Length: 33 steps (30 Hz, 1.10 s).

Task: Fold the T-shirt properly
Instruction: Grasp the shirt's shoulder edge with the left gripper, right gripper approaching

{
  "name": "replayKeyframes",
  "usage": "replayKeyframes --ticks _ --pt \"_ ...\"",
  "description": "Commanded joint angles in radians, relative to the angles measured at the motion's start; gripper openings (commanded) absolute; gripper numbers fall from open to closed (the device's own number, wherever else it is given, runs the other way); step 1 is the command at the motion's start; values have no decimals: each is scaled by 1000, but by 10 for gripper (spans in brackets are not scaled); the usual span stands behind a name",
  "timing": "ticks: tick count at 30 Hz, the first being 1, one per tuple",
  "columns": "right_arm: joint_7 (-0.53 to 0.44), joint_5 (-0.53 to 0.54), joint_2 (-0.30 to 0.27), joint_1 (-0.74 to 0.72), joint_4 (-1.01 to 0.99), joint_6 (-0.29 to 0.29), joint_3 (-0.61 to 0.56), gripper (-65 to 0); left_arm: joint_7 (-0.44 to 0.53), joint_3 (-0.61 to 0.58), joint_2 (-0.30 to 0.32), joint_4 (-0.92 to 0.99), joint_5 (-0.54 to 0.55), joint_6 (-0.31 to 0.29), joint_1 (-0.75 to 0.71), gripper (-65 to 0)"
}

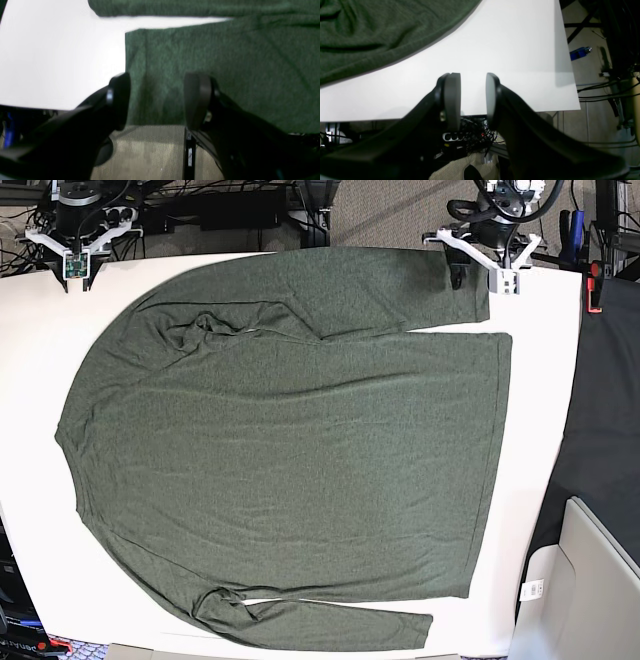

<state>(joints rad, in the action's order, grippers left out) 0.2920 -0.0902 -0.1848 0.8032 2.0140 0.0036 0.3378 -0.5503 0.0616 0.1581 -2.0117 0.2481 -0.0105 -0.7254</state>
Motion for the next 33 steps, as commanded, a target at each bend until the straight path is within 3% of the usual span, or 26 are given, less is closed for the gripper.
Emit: replayKeyframes --ticks 1,17,24,27,33 --pt "-23 -1 -9 8 20 -7 10 -475 19 5 4 -11 3 1 -4 -313" --pt "-23 -1 -5 6 26 -7 13 -475 19 -10 -2 122 3 1 20 -313" --pt "-23 -1 -5 -5 26 -7 13 -475 20 -105 -12 141 3 1 20 -320" --pt "-23 -1 -5 -8 26 -7 13 -475 28 -139 -9 137 3 1 19 -398" --pt "-21 -1 -5 -28 24 -7 13 -472 31 -134 -12 137 3 1 20 -640"
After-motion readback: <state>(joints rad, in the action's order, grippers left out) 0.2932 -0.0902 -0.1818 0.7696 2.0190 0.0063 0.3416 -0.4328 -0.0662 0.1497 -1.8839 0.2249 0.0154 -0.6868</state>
